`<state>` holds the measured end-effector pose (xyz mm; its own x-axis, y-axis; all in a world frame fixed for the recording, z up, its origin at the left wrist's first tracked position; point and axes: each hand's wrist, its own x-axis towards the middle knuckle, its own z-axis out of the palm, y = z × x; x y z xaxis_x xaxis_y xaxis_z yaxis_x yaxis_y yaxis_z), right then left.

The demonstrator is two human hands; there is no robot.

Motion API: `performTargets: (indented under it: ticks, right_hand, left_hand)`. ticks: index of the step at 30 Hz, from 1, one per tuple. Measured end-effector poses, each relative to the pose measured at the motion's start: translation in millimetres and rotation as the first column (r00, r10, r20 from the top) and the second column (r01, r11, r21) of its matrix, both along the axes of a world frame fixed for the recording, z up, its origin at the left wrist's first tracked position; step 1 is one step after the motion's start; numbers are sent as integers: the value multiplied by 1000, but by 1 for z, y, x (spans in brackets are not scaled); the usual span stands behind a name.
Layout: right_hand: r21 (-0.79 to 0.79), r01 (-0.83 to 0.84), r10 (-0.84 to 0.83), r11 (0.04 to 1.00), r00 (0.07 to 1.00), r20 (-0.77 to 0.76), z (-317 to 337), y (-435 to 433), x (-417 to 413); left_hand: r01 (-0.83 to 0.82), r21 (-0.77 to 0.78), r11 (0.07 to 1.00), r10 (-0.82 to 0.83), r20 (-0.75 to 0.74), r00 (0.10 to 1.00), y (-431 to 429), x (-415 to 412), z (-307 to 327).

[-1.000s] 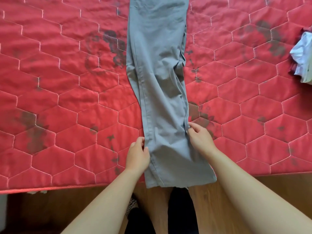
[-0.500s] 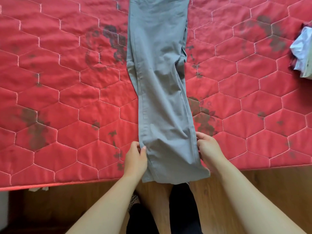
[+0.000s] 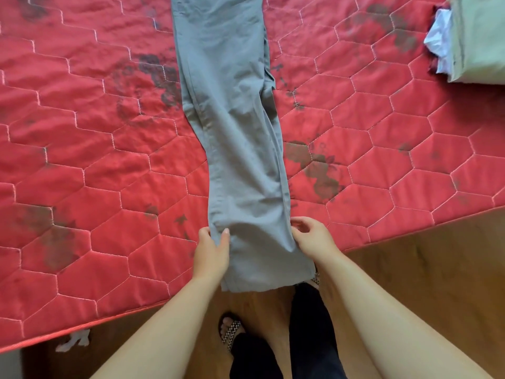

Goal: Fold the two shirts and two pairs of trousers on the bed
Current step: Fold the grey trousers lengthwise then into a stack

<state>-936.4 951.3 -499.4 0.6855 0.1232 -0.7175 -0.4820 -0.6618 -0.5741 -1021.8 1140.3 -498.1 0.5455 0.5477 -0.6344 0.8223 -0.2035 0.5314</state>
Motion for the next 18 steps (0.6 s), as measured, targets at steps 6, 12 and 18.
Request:
performTargets:
  ticks: [6,12,18]
  right_hand:
    - [65,-27,25,998,999,27,-14,-1,-25]
    - [-5,151,-145,988,953,268,-8,-2,-39]
    - [88,260,-267,962,813,517,15,-41,-68]
  left_hand:
    - [65,-11,998,-64,76,995,4,-13,-11]
    - [83,85,993,-95,151,984,2,-18,-11]
    - [74,41,996,-81,174,981,-22,-24,0]
